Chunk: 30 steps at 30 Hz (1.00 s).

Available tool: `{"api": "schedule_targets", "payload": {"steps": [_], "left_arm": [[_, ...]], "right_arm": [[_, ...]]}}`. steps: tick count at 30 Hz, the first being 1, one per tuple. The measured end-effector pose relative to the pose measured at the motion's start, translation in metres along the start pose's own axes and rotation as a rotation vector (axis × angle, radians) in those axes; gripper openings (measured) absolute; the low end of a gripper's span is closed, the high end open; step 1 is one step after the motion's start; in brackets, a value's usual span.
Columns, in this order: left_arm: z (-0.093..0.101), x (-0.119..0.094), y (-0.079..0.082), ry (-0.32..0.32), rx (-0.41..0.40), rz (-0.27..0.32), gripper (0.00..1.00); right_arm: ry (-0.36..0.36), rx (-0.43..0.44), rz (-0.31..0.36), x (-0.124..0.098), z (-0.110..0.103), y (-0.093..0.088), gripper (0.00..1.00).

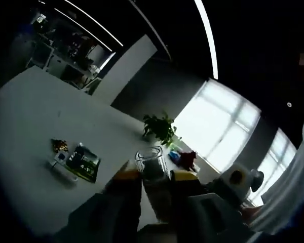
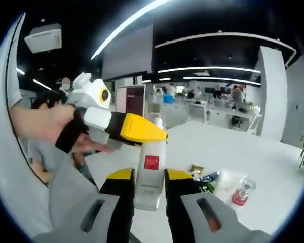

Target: Arrange the skincare products in the storage area until every visible bottle or jar stands upright without overlapping.

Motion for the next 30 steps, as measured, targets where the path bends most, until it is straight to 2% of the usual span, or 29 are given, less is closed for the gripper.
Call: {"api": "schedule_targets", "payload": {"steps": [2,4,7,10,11,13,15,17,21,24,30], "left_arm": [[0.002,-0.002,0.007,-0.028,0.079,-0.047,0.15],[0.006,-0.003,0.017,-0.080,0.096,-0.050,0.15],[0.009,-0.005,0.028,-0.115,0.158,-0.088,0.15],[0.017,-0.002,0.038,-0.166,0.298,-0.150,0.15],[0.019,-0.001,0.040,-0.182,0.323,-0.162,0.15],[0.026,0.002,0.042,-0.245,0.371,-0.182,0.15],[0.033,0.005,0.044,-0.312,0.420,-0.188,0.15],[0.039,0.008,0.045,-0.371,0.445,-0.200,0.15],[0.049,0.013,0.043,-0.450,0.490,-0.245,0.15],[0.052,0.017,0.039,-0.478,0.518,-0.278,0.15],[0.053,0.019,0.035,-0.535,0.517,-0.274,0.15]], "right_arm": [[0.040,0.036,0.026,-0.004,0.000,0.002,0.21],[0.094,0.067,0.043,-0.008,0.002,0.005,0.21],[0.116,0.042,0.032,-0.012,0.008,0.006,0.23],[0.150,0.045,0.033,-0.015,0.012,0.012,0.28],[0.170,0.033,0.042,-0.016,0.014,0.015,0.29],[0.195,0.007,0.039,-0.017,0.016,0.017,0.30],[0.231,-0.043,0.052,-0.018,0.018,0.022,0.27],[0.261,-0.053,0.060,-0.020,0.020,0.025,0.24],[0.306,-0.066,0.066,-0.022,0.024,0.036,0.29],[0.338,-0.079,0.071,-0.021,0.027,0.038,0.29],[0.408,-0.097,0.044,-0.023,0.021,0.036,0.23]]}}
Point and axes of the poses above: the point that each gripper's makers call its tool centre point, and the gripper's own axes: x roughly forward along the fingers, z roughly to its right, y roughly out of its top, the point moved 9 cm from there along -x, roughly backward along the fingers, and after that the axes turned 9 degrees about -y, right-handed, at the moved point
